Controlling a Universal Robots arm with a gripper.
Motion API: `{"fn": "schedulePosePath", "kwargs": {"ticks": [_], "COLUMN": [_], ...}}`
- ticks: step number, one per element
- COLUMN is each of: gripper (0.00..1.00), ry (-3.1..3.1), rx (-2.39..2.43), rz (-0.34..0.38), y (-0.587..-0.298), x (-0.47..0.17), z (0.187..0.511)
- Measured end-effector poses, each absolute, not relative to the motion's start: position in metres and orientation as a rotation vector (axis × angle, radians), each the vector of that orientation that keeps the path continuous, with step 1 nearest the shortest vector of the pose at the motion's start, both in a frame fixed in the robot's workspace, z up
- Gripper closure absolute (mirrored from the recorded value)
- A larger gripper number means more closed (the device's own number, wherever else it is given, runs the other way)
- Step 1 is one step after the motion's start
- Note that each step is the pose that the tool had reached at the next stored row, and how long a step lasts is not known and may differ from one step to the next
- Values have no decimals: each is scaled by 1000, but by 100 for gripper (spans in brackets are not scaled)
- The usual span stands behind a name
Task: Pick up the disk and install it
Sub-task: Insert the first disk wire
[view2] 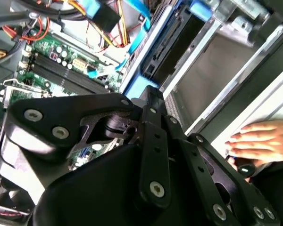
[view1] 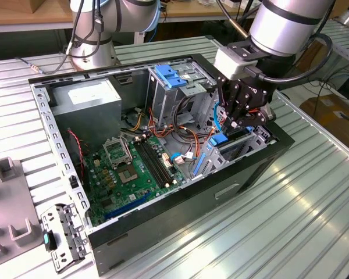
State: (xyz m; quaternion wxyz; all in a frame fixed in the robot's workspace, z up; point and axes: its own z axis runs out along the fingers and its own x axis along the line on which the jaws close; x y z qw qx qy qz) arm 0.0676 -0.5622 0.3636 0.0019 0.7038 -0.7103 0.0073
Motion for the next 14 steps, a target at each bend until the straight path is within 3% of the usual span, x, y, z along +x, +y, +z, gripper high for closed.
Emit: {"fn": "schedulePosePath", "kwargs": {"ticks": [9,14], "gripper": [89,89], "ry": [-2092,-2075], "rx": [2333,2349], "rz": [33,33], "y": [-562,-562], "x": [74,74], "z": [365,390]}}
